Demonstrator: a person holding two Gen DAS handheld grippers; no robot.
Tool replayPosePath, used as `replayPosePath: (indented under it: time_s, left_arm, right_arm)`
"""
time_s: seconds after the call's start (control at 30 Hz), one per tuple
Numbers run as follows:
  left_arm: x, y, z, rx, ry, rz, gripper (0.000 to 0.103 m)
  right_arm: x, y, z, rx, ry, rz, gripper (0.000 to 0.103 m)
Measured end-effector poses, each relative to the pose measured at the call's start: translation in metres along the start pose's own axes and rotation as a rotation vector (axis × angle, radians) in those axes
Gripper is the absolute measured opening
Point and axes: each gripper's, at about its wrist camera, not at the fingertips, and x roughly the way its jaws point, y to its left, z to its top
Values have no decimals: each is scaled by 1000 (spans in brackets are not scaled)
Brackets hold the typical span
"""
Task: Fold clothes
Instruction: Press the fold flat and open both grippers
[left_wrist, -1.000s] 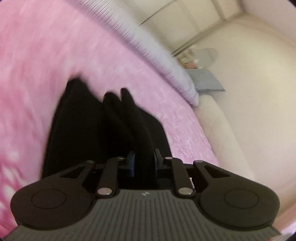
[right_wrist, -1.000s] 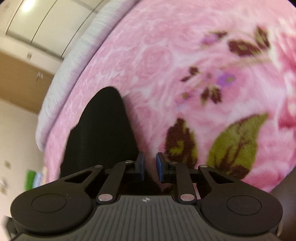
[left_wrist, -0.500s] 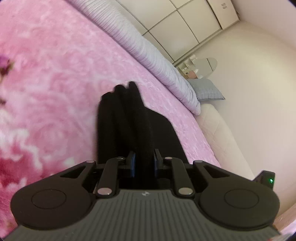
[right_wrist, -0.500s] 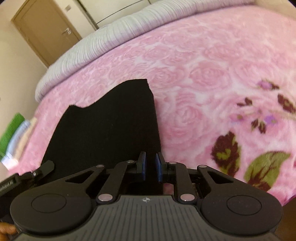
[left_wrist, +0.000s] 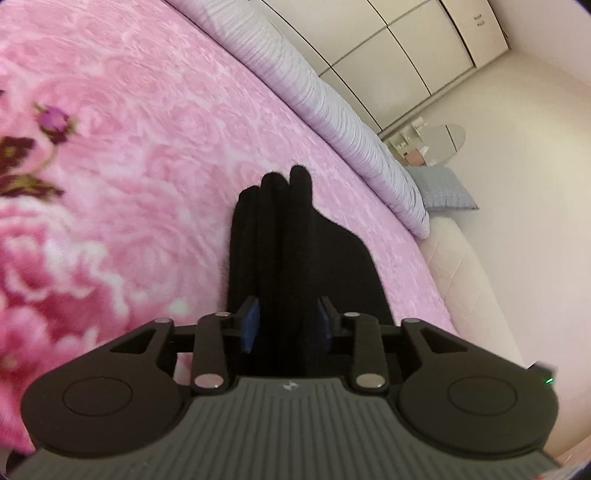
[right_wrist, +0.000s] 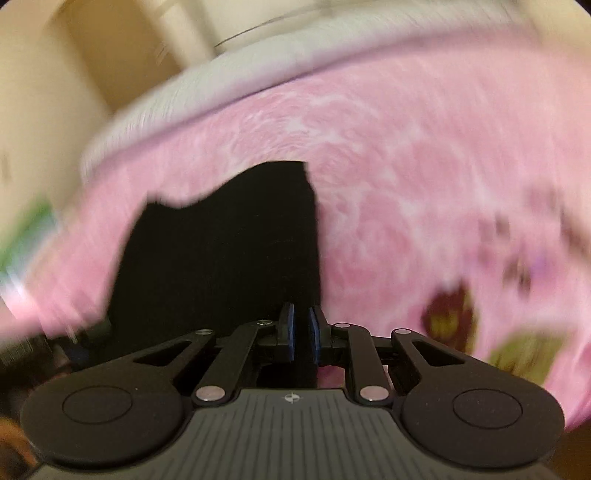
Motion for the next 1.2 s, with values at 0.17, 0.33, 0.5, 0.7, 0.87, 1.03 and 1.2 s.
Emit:
replayPosePath:
  time_s: [0.17, 0.33, 0.5, 0.7, 0.87, 1.03, 1.2]
  left_arm:
    - [-19, -2, -14, -77, 34, -2, 40]
    - [-14, 1, -27, -111, 54, 25, 20]
    - [-10, -5, -27, 44, 64, 88, 15]
    - [-6, -11, -38, 142, 48, 160, 17]
    - [-25, -52, -25, 275, 34, 257, 23]
    - [-19, -89, -21, 411, 27, 265, 29]
    - [13, -86, -43, 457, 89, 304, 28]
  right_arm:
    - [-22, -47, -18, 297, 12, 151, 24]
    - [-25, -40, -31, 269, 8, 136, 24]
    - [-27, 10, -35, -24, -16, -24, 20]
    - [-8, 55, -61, -431, -19, -185, 16]
    - [-28, 28, -33, -204, -23, -86, 17]
    - [-35, 36, -19, -170, -53, -51, 28]
    - [-23, 47, -31, -229, -14, -52, 28]
